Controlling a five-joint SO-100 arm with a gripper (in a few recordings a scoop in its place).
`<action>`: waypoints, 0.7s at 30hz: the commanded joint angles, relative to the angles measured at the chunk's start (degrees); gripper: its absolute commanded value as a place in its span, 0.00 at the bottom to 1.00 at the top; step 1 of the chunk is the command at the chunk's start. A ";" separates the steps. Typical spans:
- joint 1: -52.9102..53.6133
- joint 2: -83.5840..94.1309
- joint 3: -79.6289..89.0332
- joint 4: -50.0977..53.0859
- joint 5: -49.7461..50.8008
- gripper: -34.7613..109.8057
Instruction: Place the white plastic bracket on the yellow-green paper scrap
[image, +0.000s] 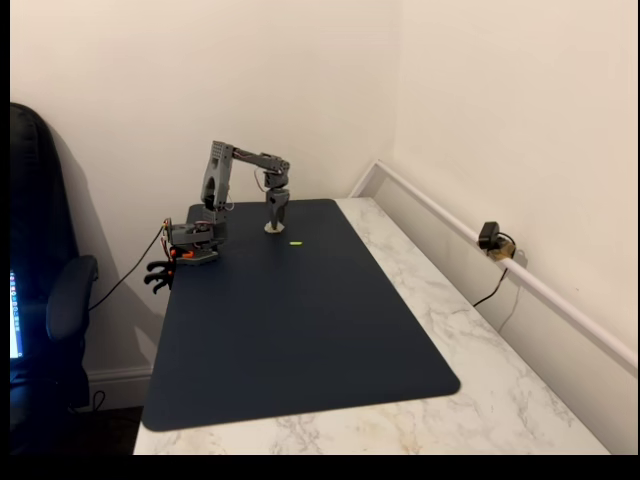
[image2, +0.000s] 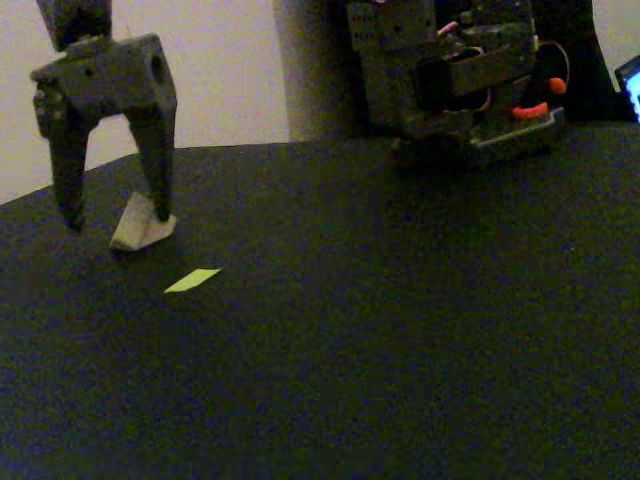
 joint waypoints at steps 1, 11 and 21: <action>-0.09 1.05 -0.26 -0.88 0.62 0.49; 0.44 1.14 0.09 -0.44 0.09 0.38; 2.11 0.79 0.18 0.26 -1.67 0.33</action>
